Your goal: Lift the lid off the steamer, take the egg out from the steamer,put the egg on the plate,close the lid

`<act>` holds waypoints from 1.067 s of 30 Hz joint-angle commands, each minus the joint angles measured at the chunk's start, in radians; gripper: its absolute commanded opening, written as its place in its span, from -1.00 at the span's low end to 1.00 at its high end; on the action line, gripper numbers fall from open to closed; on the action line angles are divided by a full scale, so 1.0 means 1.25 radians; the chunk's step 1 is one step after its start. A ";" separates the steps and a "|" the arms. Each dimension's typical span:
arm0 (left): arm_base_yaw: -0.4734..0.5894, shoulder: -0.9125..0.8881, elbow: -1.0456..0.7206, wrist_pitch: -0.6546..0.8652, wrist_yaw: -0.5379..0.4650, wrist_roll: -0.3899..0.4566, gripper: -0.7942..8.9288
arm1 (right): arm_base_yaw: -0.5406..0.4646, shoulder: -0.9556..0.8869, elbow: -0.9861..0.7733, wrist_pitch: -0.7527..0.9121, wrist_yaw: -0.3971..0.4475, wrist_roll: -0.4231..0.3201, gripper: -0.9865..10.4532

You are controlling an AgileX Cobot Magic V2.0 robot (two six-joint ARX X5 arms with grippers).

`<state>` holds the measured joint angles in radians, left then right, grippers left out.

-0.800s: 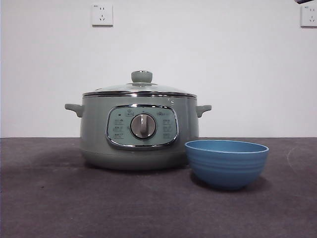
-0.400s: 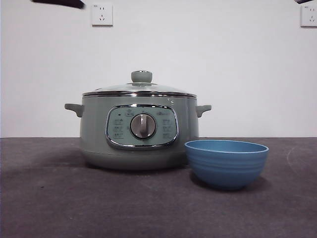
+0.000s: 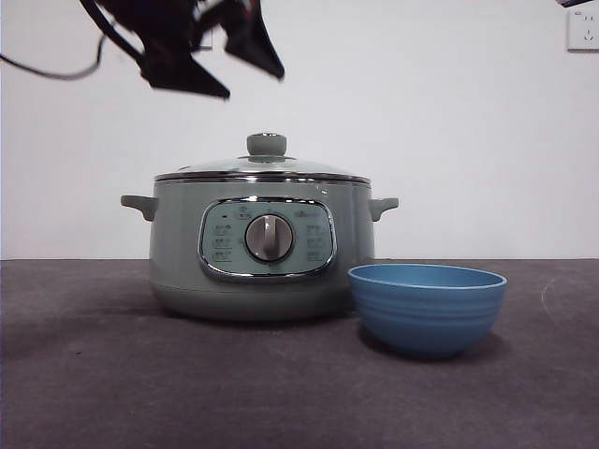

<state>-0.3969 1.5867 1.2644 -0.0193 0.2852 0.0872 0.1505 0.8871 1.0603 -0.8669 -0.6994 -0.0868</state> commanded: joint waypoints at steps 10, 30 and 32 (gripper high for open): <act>-0.029 0.108 0.001 0.078 -0.041 0.033 0.40 | 0.001 0.000 0.002 0.004 0.002 0.003 0.22; -0.054 0.148 0.001 0.096 -0.086 0.029 -0.76 | 0.001 0.000 0.002 0.004 0.061 -0.001 0.22; -0.054 0.148 0.001 0.096 -0.086 0.029 -0.85 | 0.001 0.000 0.002 0.004 0.062 -0.001 0.22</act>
<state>-0.4610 1.7630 1.2652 0.0959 0.1722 0.1108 0.1505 0.8871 1.0603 -0.8673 -0.6247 -0.0872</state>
